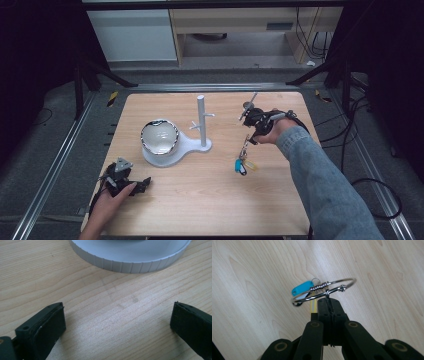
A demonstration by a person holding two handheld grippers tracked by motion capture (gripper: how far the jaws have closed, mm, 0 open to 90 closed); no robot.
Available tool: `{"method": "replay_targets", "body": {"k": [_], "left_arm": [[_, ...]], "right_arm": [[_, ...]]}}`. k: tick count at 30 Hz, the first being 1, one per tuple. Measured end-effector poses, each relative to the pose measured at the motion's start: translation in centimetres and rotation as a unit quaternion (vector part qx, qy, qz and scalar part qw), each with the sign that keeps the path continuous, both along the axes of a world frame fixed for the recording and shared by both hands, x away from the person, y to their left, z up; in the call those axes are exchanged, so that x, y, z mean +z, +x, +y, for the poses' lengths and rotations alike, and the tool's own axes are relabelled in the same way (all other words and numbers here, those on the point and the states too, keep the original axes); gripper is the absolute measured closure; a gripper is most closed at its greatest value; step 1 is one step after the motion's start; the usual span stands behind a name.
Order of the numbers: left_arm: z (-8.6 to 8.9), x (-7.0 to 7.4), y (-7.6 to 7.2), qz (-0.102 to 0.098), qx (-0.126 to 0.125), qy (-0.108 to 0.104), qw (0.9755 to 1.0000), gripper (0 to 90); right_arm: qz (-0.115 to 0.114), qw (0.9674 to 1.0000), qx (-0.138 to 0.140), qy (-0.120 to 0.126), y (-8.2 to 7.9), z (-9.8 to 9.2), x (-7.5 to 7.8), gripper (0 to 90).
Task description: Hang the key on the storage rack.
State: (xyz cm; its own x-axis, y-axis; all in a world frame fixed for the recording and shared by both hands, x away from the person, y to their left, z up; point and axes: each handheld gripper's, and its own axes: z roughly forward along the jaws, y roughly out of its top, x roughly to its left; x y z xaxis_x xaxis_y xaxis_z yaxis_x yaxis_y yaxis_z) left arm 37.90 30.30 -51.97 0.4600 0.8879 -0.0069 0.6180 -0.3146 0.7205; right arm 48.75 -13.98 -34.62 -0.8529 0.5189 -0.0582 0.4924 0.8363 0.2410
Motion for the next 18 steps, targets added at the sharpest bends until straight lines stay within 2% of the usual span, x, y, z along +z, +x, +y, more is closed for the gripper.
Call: {"method": "replay_targets", "body": {"k": [10, 13, 18], "left_arm": [[0.0, 0.0, 0.0, 0.0, 0.0, 0.0, 1.0, 0.0], [0.0, 0.0, 0.0, 0.0, 0.0, 0.0, 1.0, 0.0], [0.0, 0.0, 0.0, 0.001, 0.0, 0.001, 1.0, 0.0]], "right_arm": [[-0.004, 0.9999, 0.009, -0.014, 0.2, 0.8, 2.6, 89.0], [-0.008, 0.9997, 0.012, -0.018, 0.2, 1.1, 3.8, 89.0], [-0.013, 0.9995, 0.017, -0.021, 0.2, 1.3, 4.7, 89.0]]}}
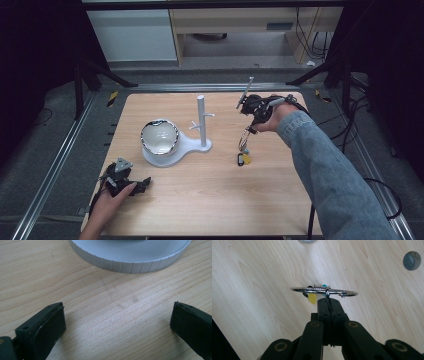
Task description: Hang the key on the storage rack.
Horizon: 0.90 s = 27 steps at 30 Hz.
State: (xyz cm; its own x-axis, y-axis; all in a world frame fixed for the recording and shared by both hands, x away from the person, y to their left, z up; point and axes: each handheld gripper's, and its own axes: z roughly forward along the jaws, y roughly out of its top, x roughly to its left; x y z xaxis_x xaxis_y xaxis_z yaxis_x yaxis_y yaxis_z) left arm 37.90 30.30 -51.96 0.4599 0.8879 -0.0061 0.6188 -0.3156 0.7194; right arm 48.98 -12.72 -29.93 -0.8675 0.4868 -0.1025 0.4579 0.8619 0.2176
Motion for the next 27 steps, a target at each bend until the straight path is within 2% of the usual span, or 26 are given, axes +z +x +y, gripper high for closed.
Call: {"method": "replay_targets", "body": {"k": [10, 27], "left_arm": [[0.0, 0.0, 0.0, 0.0, 0.0, 0.0, 1.0, 0.0], [0.0, 0.0, 0.0, 0.0, 0.0, 0.0, 1.0, 0.0]], "right_arm": [[-0.011, 0.9998, 0.003, 0.014, 0.5, 0.3, 1.6, 89.0], [-0.023, 0.9997, 0.005, 0.009, 0.9, 0.9, 3.7, 89.0]]}}
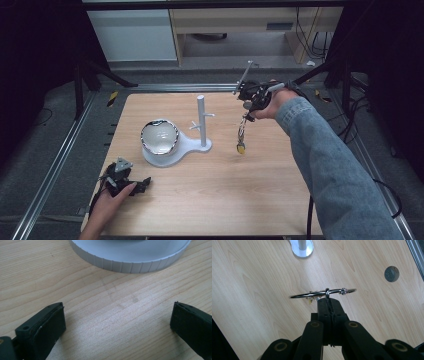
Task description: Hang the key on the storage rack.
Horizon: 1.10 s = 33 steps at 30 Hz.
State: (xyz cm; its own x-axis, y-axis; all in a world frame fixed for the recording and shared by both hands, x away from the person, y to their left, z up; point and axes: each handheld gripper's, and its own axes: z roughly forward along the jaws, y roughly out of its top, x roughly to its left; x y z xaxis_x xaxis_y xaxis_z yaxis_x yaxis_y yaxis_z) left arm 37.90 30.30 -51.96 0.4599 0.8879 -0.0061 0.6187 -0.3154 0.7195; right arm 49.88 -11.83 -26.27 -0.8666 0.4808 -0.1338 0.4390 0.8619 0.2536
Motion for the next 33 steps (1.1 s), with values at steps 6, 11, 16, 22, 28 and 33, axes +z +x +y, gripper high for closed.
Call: {"method": "replay_targets", "body": {"k": [6, 11, 16, 22, 28, 33], "left_arm": [[0.0, 0.0, 0.0, 0.0, 0.0, 0.0, 1.0, 0.0], [0.0, 0.0, 0.0, 0.0, 0.0, 0.0, 1.0, 0.0], [0.0, 0.0, 0.0, 0.0, 0.0, 0.0, 1.0, 0.0], [0.0, 0.0, 0.0, 0.0, 0.0, 0.0, 1.0, 0.0], [0.0, 0.0, 0.0, 0.0, 0.0, 0.0, 1.0, 0.0], [0.0, 0.0, 0.0, 0.0, 0.0, 0.0, 1.0, 0.0]], "right_arm": [[-0.003, 1.0, 0.004, 0.0, 0.2, 0.4, 0.5, 89.0], [-0.002, 1.0, 0.005, -0.003, 0.2, 0.8, 0.8, 89.0], [-0.003, 0.9999, 0.009, -0.003, 0.4, 1.2, 1.0, 89.0], [-0.008, 0.9999, 0.011, -0.001, 0.5, 1.7, 1.3, 89.0], [-0.009, 0.9999, 0.014, -0.002, 0.7, 2.1, 1.7, 89.0], [-0.007, 0.9998, 0.016, -0.005, 0.8, 2.5, 1.6, 89.0]]}}
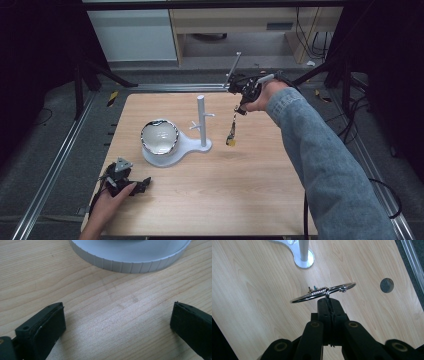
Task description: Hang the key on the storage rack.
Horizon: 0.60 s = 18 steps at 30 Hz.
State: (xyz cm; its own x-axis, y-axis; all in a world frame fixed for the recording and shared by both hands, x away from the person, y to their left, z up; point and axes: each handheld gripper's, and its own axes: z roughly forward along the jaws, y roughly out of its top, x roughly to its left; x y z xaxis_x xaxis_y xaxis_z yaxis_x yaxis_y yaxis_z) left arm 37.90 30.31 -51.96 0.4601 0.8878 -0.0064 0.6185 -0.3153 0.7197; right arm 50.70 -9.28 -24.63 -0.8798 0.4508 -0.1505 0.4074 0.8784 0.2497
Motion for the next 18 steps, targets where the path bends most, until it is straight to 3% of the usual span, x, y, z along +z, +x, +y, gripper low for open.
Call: {"method": "replay_targets", "body": {"k": [18], "left_arm": [[0.0, 0.0, 0.0, 0.0, 0.0, 0.0, 1.0, 0.0]], "right_arm": [[0.0, 0.9998, 0.015, -0.015, 0.4, 2.2, 1.1, 89.0]]}}
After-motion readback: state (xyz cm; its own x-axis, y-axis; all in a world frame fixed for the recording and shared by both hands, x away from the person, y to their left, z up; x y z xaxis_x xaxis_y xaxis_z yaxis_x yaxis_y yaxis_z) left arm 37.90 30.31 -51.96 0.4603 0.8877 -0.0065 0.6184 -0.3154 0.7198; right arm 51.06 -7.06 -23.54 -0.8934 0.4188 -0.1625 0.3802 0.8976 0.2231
